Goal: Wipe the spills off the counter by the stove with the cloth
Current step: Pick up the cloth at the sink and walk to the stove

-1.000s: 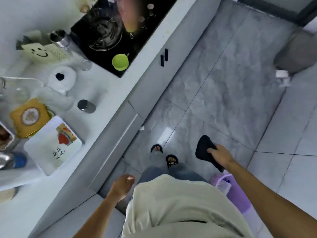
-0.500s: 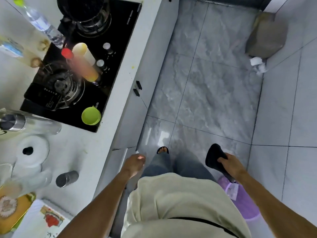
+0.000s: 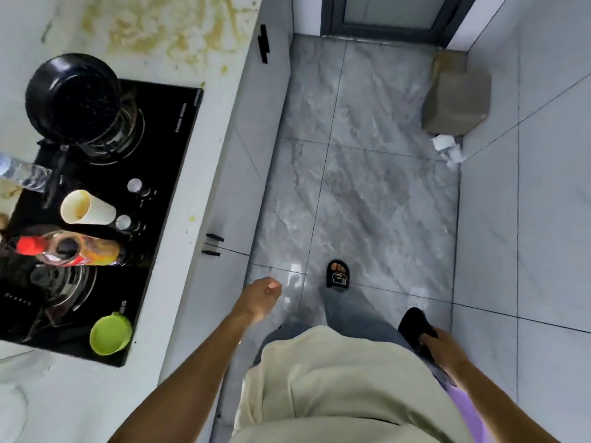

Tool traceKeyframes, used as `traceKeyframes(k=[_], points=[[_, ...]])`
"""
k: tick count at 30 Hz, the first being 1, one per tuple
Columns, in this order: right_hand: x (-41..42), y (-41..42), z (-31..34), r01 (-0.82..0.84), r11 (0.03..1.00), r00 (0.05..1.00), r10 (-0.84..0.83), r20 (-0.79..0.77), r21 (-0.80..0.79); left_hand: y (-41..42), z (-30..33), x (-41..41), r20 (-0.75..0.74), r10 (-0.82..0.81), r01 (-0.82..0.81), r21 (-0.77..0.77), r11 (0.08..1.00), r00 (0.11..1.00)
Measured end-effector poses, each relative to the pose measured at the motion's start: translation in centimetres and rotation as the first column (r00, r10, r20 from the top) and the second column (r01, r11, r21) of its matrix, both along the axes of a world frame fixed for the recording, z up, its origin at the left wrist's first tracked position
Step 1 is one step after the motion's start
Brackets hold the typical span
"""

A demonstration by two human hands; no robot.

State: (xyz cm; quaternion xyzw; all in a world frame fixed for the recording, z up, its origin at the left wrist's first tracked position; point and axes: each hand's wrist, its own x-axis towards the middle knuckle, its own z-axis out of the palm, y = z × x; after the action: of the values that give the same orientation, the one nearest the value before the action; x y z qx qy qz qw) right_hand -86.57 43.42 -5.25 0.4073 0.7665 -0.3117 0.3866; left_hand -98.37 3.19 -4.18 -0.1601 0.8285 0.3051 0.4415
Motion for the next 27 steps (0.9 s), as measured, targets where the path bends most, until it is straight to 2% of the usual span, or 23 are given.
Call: traceKeyframes(k=[7, 15, 18, 24, 27], points=[[-15.8, 2.5, 0.1, -0.196, 0.978, 0.979, 0.191, -0.067, -0.066, 0.3, -0.7, -1.4, 0.078, -0.035, 0.045, -0.122, 0.992, 0.996], [-34.6, -1.4, 1.1, -0.399, 0.905, 0.909, 0.368, -0.197, -0.150, 0.2, -1.0, -5.0, 0.146, 0.008, 0.016, -0.165, 0.986, 0.989], [-39.8, -3.3, 1.3, -0.456, 0.876, 0.881, 0.418, -0.224, -0.160, 0.3, -1.5, -9.0, 0.139, 0.002, 0.020, -0.157, 0.987, 0.990], [-46.2, -3.2, 1.8, -0.508, 0.857, 0.855, 0.489, -0.175, -0.088, 0.6, -1.9, -21.2, 0.118, -0.018, 0.035, -0.138, 0.990, 0.993], [-47.8, -1.2, 1.9, -0.501, 0.865, 0.859, 0.495, -0.135, -0.015, 1.1, -1.0, -27.1, 0.065, 0.114, -0.104, -0.141, 0.984, 0.991]])
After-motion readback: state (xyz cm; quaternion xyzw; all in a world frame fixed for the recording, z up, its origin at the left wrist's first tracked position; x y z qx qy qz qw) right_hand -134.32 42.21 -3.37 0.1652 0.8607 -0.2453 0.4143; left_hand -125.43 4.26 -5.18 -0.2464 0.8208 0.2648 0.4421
